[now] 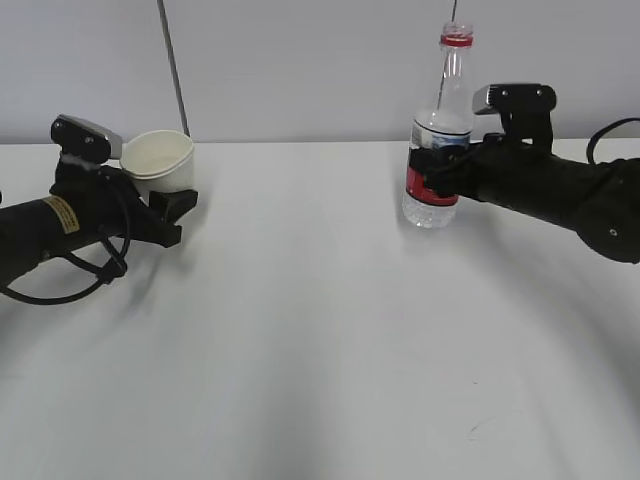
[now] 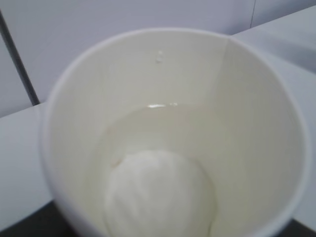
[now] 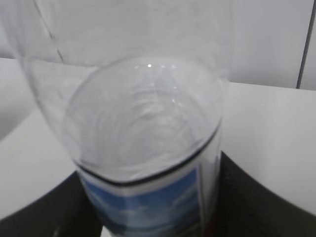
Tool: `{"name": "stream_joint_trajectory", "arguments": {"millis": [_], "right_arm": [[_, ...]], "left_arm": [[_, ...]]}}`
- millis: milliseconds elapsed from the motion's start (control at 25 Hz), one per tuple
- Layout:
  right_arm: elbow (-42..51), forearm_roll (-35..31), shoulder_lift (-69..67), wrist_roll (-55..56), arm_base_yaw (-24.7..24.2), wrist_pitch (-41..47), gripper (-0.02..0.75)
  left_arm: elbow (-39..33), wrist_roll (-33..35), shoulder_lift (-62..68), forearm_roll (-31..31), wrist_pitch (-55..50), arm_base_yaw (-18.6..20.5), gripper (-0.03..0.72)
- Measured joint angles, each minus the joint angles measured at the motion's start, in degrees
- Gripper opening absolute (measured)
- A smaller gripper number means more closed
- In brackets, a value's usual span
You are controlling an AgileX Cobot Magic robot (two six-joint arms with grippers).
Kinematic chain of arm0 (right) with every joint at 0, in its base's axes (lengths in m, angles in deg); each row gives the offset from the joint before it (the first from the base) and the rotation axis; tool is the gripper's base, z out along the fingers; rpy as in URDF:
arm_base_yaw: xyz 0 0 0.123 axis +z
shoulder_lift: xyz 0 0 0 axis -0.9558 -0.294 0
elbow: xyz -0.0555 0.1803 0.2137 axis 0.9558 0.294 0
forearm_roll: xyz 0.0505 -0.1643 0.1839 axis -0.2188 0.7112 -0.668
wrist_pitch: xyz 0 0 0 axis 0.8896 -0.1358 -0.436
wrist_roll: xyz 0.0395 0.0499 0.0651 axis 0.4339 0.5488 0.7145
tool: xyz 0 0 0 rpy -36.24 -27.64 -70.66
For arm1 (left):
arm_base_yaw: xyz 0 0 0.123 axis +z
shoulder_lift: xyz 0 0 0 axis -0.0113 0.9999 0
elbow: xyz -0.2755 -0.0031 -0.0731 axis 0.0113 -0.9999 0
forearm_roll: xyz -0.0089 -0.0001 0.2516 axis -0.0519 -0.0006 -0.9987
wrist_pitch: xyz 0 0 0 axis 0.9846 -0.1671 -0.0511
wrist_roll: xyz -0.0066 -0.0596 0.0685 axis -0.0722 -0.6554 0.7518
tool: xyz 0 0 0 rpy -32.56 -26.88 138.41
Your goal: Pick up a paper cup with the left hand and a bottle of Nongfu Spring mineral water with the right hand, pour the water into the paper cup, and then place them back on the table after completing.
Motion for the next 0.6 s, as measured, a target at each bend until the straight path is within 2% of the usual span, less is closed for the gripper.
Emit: {"name": "stream_joint_trajectory", "arguments": {"millis": [600], "right_arm": [[-0.1, -8.2, -5.2, -7.1, 0.0, -4.2, 0.410]], "left_arm": [[0.2, 0.2, 0.0, 1.2, -1.2, 0.0, 0.406]]}}
